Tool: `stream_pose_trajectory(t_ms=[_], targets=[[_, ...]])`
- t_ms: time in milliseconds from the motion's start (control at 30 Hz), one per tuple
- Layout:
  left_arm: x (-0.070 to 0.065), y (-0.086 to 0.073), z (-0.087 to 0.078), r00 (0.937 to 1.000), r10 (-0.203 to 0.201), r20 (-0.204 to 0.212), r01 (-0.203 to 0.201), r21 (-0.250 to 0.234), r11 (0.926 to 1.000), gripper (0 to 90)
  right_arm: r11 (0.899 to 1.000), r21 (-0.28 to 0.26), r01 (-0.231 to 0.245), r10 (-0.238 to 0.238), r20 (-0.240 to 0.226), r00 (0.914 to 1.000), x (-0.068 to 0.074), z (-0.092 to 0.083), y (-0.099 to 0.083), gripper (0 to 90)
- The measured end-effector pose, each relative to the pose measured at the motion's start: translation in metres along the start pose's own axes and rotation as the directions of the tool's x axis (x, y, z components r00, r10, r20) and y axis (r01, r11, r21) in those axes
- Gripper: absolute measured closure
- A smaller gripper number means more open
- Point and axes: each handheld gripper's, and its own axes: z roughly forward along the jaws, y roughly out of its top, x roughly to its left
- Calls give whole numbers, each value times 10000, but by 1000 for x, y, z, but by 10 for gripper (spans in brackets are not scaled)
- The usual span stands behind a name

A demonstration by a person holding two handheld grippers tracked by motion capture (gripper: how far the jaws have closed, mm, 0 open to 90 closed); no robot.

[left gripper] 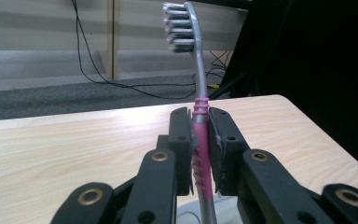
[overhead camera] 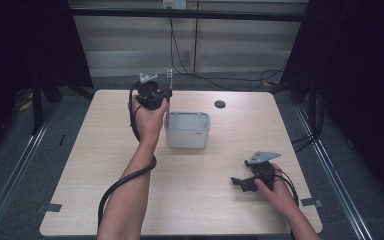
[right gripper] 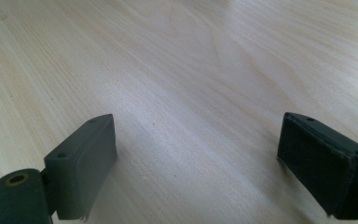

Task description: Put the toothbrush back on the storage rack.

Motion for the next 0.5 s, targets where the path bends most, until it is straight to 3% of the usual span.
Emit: stream_pose_trajectory(t_ms=[333,500], targets=[[2,-6,15,9990,189,-401,-190,-30,9998,806,10000,-15,91,-91,-14,10000,0,0,0,110],[3,-10,17,9991,132,-407,-136,-100,9999,806,10000,-11,96,-96,-49,9999,1,0,0,110]])
